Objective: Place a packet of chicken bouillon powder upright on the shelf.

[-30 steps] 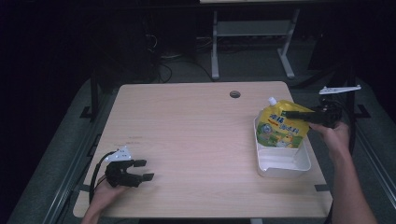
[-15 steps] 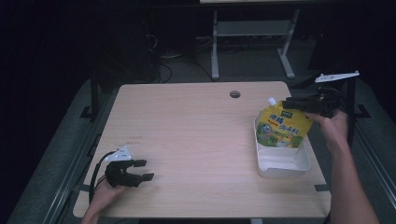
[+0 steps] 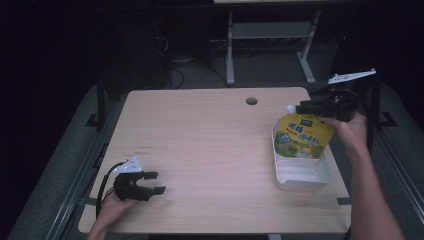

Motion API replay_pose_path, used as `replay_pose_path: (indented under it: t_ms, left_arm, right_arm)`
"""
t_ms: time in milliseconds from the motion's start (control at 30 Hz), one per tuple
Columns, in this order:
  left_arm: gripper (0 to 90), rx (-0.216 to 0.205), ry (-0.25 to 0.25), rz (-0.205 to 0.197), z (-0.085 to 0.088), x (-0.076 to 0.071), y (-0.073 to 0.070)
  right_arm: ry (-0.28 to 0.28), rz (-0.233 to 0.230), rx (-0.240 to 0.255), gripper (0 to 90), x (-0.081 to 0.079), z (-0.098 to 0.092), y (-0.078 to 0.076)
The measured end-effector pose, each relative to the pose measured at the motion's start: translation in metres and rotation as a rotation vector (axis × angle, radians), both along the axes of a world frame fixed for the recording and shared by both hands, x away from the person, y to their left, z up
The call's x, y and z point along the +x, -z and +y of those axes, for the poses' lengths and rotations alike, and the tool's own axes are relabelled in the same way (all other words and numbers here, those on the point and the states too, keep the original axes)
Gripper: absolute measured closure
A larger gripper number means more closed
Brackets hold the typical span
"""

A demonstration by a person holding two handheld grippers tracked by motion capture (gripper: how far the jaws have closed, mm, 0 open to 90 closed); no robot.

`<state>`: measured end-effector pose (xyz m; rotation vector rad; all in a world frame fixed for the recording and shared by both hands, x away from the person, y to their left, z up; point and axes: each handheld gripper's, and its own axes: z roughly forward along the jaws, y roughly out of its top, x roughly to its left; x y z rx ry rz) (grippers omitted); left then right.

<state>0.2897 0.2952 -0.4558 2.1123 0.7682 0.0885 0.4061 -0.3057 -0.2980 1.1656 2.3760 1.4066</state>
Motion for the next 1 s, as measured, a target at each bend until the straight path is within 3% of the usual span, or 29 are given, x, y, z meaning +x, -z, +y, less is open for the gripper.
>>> replay_pose_path:
  t_ms: [67,133,300,433,767,1000]
  left_arm:
    - [28.8,-0.003,0.000,0.000,0.000,0.000,0.000]
    - [28.8,-0.005,0.000,0.001,0.001,0.001,0.000]
    - [28.8,-0.005,0.002,0.000,0.001,0.001,0.000]
    - [28.8,-0.005,0.006,-0.001,0.000,0.000,-0.001]
    - [28.6,-0.017,0.008,-0.008,0.002,0.001,-0.003]
    - [27.8,-0.005,0.006,-0.021,0.002,0.001,-0.006]
  right_arm:
    - [0.002,-0.005,0.000,61.1,0.000,0.001,-0.001]
    - [0.018,0.005,-0.035,61.1,0.000,0.003,-0.003]
    - [0.013,-0.001,-0.034,59.0,0.002,0.012,-0.004]
    - [-0.027,0.002,-0.001,57.3,0.003,0.021,-0.004]
    - [-0.059,-0.023,-0.017,55.7,-0.002,0.044,-0.010]
    - [-0.093,-0.016,-0.019,53.3,-0.007,0.064,-0.009]
